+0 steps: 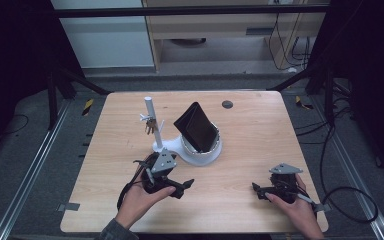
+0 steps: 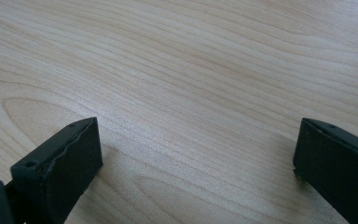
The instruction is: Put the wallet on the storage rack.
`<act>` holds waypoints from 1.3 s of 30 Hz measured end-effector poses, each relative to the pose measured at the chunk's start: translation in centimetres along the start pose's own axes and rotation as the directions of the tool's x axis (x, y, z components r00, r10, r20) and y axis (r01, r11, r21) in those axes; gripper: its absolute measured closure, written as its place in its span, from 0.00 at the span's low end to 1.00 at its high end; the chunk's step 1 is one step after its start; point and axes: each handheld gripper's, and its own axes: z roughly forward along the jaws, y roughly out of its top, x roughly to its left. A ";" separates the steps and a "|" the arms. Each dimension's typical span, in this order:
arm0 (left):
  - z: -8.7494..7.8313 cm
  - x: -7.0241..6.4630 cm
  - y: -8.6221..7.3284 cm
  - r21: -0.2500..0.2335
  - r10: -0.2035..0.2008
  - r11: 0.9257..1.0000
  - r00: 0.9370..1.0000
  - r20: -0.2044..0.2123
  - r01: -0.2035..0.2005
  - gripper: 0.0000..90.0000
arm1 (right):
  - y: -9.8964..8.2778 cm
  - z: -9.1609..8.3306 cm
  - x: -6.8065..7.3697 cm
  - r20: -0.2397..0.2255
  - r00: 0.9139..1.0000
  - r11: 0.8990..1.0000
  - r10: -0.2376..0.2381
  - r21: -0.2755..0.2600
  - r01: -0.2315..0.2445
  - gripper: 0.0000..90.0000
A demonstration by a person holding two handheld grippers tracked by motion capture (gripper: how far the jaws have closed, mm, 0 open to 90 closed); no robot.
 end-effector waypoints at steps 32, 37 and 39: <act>-1.5 8.5 -11.2 0.144 -0.221 0.953 0.936 -0.276 0.267 0.05 | 0.1 0.1 0.1 0.003 1.000 1.000 -0.002 0.002 0.002 0.01; -1.9 9.8 -12.3 0.134 -0.258 0.940 0.911 -0.321 0.314 0.05 | 0.1 0.1 0.1 0.004 1.000 1.000 -0.003 0.001 0.003 0.01; -1.9 10.3 -12.7 0.133 -0.280 0.931 0.900 -0.333 0.339 0.05 | 0.1 0.1 0.1 0.003 1.000 1.000 -0.003 0.002 0.003 0.01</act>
